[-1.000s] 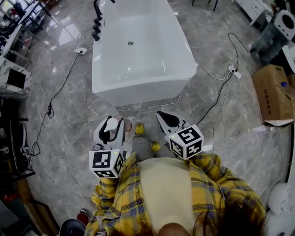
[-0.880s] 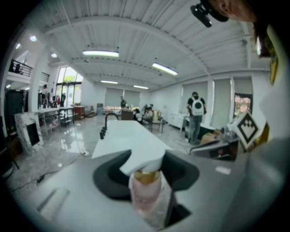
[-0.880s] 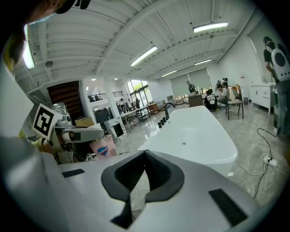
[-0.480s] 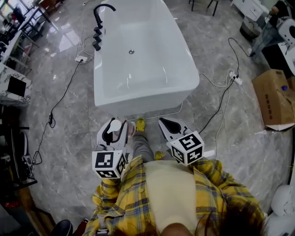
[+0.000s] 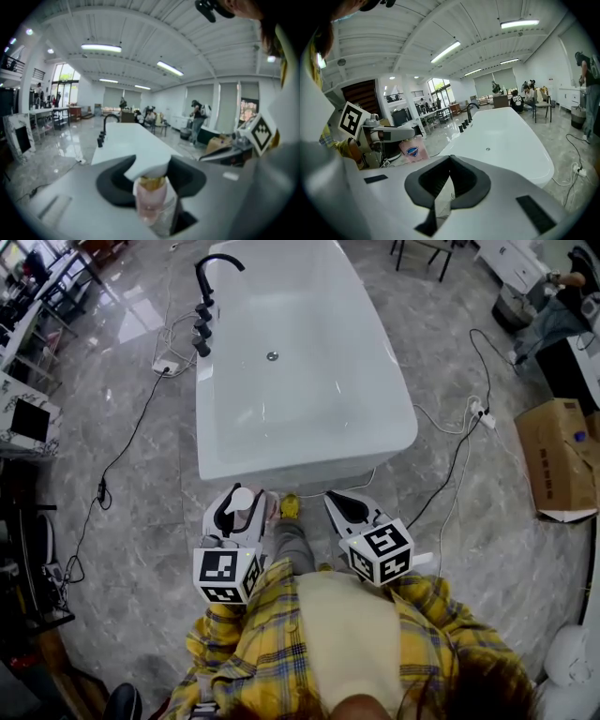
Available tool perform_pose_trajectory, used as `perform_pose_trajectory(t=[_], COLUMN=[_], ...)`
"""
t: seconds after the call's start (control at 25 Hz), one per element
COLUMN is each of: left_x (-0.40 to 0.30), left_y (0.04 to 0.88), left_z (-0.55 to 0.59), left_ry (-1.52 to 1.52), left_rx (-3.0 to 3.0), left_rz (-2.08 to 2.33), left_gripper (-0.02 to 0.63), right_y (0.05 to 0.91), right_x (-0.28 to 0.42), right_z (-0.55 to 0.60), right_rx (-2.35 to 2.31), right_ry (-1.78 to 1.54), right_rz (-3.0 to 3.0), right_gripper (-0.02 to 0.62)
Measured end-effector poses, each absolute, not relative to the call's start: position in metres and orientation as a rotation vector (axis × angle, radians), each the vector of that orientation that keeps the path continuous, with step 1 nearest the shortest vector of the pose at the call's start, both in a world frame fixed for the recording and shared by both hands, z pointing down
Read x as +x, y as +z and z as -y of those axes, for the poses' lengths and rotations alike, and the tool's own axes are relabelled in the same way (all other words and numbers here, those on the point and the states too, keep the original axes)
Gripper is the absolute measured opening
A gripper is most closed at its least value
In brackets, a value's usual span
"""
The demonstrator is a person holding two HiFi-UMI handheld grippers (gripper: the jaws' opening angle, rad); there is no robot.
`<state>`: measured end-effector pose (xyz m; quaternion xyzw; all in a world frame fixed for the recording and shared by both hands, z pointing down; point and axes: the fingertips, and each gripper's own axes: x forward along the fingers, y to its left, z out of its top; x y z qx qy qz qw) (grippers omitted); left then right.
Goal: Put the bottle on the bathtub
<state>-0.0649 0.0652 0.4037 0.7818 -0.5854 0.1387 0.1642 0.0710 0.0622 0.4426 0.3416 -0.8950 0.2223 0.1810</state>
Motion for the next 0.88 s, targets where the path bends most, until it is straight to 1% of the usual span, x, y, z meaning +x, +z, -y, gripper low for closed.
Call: perform_pose_trajectory(t=[0.88], left_x=[-0.164], left_y=[0.418], left_z=[0.063], left_ry=[0.420], left_rx=[2.159], left_rz=[1.733], left_gripper=[0.186], right_y=[0.456], right_x=[-0.009], right_z=[0.062], right_rx=[0.918], right_ry=[0.647], right_rz=[2.487], right_gripper=[0.014])
